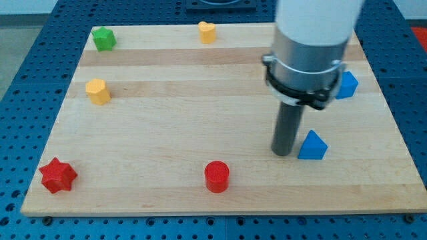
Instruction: Take the blue triangle to the bottom right corner of the board
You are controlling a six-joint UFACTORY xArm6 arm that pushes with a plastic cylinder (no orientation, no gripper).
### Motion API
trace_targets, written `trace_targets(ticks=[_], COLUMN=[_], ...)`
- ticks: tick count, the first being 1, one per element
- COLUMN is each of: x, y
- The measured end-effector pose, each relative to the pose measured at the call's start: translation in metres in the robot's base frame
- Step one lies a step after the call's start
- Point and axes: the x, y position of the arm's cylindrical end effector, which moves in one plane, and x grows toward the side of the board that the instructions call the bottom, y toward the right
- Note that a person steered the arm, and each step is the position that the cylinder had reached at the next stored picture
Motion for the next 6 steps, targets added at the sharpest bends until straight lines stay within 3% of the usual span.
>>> trace_targets(ticks=[1,4,6], x=[0.001,-0.027,-0.026], y=[0.040,0.051,0.088])
